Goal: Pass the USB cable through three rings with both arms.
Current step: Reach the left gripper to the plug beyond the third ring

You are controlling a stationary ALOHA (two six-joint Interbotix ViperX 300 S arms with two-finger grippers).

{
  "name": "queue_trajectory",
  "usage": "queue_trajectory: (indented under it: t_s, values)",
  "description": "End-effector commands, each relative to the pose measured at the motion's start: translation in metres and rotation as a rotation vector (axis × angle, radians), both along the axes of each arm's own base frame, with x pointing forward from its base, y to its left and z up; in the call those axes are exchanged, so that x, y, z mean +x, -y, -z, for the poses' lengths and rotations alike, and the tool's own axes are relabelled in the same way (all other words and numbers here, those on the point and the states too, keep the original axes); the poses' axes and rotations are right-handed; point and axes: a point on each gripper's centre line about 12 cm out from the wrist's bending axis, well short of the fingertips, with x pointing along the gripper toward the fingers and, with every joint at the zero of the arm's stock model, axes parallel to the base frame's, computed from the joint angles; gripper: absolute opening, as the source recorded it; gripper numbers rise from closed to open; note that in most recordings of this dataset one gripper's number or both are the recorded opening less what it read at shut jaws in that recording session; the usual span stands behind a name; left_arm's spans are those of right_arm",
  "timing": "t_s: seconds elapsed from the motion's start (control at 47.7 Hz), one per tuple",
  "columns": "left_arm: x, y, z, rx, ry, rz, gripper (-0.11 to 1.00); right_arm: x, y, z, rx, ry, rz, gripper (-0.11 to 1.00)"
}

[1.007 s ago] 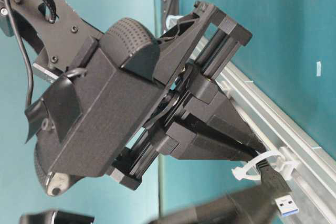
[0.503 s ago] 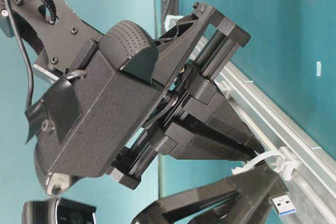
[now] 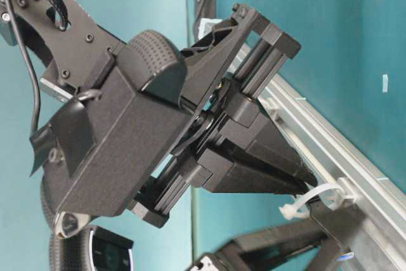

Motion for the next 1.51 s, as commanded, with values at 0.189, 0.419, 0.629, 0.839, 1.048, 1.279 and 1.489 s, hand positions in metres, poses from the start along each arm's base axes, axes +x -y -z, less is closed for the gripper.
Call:
queue_trajectory:
  t_s: [0.189, 0.419, 0.629, 0.839, 1.048, 1.279, 1.489]
  values:
    - [0.002, 0.002, -0.006, 0.001, 0.02, 0.007, 0.11, 0.001, 0.001, -0.001, 0.006, 0.009, 0.007, 0.07]
    - [0.003, 0.002, -0.007, -0.004, 0.023, 0.005, 0.11, 0.0, 0.002, 0.0, 0.005, 0.003, 0.011, 0.07]
    - [0.001, 0.001, -0.005, -0.005, 0.016, 0.002, 0.11, -0.003, 0.006, 0.001, 0.011, -0.01, 0.026, 0.07]
    - [0.0, 0.001, -0.006, -0.004, 0.016, 0.004, 0.11, -0.002, 0.004, 0.0, 0.073, -0.011, 0.071, 0.11]
    - [-0.001, 0.001, -0.005, -0.003, 0.013, 0.004, 0.09, 0.0, 0.002, -0.004, 0.088, 0.0, 0.083, 0.58]
    - [-0.002, 0.001, -0.004, -0.006, 0.01, 0.001, 0.09, 0.005, 0.007, -0.011, 0.121, 0.018, 0.139, 0.85]
    - [-0.004, 0.001, -0.006, -0.019, 0.001, -0.008, 0.09, 0.005, 0.011, -0.018, 0.133, 0.036, 0.161, 0.85]
